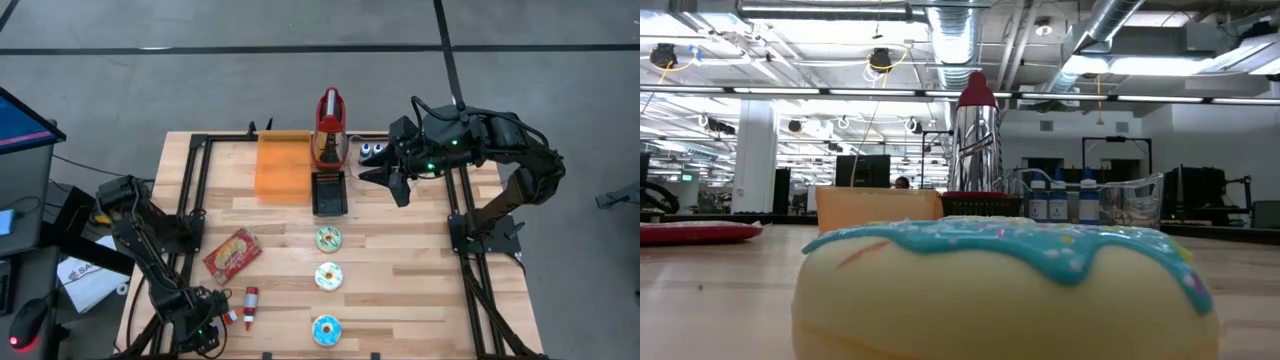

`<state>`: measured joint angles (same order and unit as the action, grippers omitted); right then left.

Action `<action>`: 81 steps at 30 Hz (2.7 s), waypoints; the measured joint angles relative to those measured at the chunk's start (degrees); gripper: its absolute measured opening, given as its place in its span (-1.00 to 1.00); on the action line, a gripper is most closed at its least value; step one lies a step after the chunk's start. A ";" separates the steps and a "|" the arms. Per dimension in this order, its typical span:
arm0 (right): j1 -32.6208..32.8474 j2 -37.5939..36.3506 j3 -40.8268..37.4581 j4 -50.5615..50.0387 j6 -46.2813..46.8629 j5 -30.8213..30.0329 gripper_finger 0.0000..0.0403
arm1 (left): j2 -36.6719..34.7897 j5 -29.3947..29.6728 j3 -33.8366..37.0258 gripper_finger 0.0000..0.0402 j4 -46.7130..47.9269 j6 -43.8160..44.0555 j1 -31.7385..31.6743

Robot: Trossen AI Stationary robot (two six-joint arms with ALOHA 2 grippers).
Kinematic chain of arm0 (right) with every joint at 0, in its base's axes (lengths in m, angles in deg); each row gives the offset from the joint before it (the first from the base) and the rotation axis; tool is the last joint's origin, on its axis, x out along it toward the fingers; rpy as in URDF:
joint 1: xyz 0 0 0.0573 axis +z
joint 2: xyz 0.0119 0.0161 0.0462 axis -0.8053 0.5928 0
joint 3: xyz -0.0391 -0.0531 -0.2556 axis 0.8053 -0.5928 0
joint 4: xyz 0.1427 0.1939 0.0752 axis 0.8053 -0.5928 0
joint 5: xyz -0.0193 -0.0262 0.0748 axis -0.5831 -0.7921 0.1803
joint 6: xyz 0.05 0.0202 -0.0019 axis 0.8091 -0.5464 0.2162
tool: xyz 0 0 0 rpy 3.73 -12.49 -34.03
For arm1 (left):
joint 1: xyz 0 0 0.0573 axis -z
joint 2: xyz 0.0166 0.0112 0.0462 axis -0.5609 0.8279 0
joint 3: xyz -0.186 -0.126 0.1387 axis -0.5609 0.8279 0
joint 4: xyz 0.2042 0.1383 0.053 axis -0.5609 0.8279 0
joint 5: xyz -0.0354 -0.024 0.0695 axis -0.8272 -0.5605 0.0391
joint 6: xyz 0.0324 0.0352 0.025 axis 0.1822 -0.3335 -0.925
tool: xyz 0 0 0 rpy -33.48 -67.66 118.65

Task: Pick & Place Food Item
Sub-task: Put the orange food coloring bottle into the transparent bin

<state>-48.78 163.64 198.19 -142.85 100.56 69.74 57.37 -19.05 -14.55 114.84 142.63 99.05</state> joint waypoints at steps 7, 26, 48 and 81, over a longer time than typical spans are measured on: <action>0.00 0.00 0.00 0.00 0.02 -0.01 -0.15 | 3.28 -0.14 -0.22 0.15 0.03 0.02 0.26; -0.11 0.04 0.00 0.00 -5.62 0.01 -0.15 | -10.75 3.56 0.22 -0.34 5.66 -9.47 2.93; -4.04 7.51 -0.03 1.55 -29.29 19.85 -0.15 | -33.80 -14.96 -6.06 -0.34 7.40 -43.14 -32.06; -3.38 9.93 -0.02 8.50 -38.65 34.72 0.13 | -13.91 -19.58 -32.46 -0.34 -2.03 -63.89 -54.88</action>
<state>-52.16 173.57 198.17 -134.35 61.91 104.46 43.46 -38.63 -47.01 112.81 78.74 44.16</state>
